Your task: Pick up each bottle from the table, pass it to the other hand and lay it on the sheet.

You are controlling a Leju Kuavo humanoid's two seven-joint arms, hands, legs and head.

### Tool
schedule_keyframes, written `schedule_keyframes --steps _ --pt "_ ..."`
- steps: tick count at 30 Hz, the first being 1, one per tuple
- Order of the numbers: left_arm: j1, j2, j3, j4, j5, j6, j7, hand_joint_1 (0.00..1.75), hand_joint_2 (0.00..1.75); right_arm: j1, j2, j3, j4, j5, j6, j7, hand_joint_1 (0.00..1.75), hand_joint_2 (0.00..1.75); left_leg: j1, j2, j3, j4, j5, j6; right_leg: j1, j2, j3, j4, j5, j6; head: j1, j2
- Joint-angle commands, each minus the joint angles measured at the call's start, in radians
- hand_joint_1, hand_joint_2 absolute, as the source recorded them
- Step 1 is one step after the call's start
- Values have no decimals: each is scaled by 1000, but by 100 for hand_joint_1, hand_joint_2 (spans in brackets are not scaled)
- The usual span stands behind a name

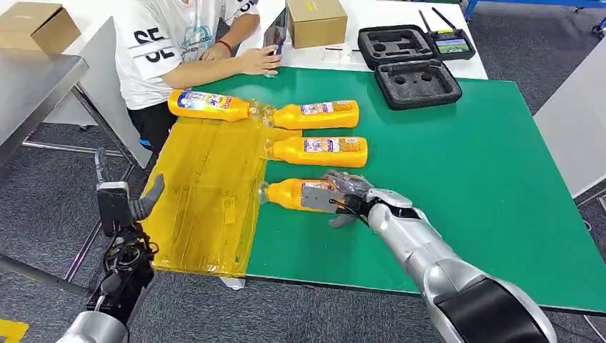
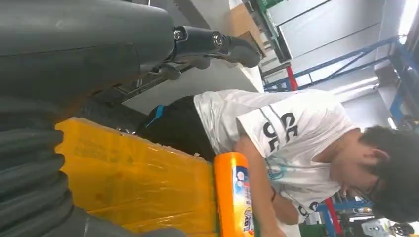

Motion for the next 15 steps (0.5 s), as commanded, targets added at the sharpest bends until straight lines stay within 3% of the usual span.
schedule_keyframes --steps 1,3,4,6,8,15 --pt "-22 -15 -4 73 5 -13 3 0 175 -31 -23 68 86 10 16 32 0 175 0 -2 4 0 -1 1 0 -2 5 -1 -2 -1 0 0" --pt "-22 -16 -5 73 5 -13 3 0 175 -30 -24 68 86 10 16 32 0 175 0 -2 5 0 -2 2 0 -3 6 -1 -3 -1 0 0" --pt "-27 -18 -7 80 4 -14 3 0 175 -28 -26 71 86 9 17 32 19 175 0 -3 6 0 -2 2 1 -4 7 -1 -3 -2 0 0" --pt "-36 -21 -10 88 6 -17 3 0 175 -23 -31 86 87 16 24 36 124 175 0 -2 4 0 -1 1 0 -3 5 -1 -2 -1 0 0" --pt "-49 -24 -14 102 7 -18 3 0 175 -16 -37 108 87 29 28 41 169 175 0 -3 3 -1 0 1 0 -3 4 -1 -1 -1 0 0" --pt "-65 -27 -23 121 12 -21 3 0 175 -8 -42 149 90 53 38 52 175 175 0 -3 4 -1 0 1 1 -3 4 -1 -1 -1 0 0"
